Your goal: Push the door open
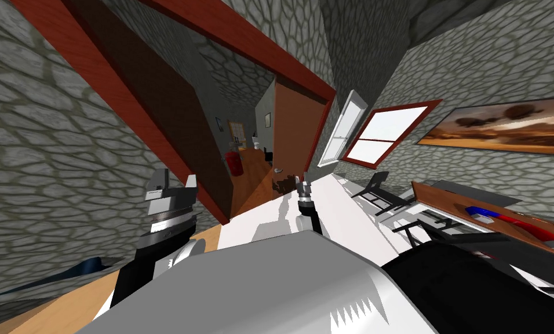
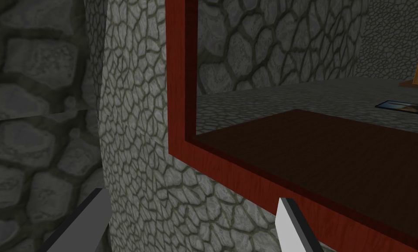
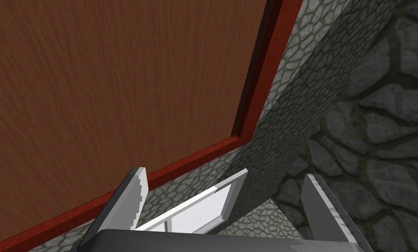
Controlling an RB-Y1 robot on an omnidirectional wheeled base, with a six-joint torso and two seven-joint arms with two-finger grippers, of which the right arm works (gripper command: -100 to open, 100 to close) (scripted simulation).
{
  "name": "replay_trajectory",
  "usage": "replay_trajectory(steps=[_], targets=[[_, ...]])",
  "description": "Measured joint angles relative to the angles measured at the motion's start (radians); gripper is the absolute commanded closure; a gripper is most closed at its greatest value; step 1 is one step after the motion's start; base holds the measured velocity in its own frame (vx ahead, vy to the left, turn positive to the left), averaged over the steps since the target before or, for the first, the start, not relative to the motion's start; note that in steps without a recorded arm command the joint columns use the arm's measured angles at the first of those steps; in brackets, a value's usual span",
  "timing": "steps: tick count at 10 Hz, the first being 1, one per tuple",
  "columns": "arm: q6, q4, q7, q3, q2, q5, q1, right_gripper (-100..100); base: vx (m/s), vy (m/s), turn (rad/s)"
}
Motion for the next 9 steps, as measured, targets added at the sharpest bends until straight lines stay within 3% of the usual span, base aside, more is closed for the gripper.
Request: replay_trajectory(steps=[4, 6, 9], targets=[[-0.013, 0.08, 0.002, 0.003, -0.01, 0.005, -0.022, -100, 0.054, -0.044, 0.027], [-0.031, 0.141, 0.004, 0.007, -0.013, 0.01, -0.039, -100, 0.08, -0.066, 0.049], [-0.033, 0.205, 0.008, 0.01, -0.018, 0.016, -0.063, -100, 0.062, -0.036, 0.021]])
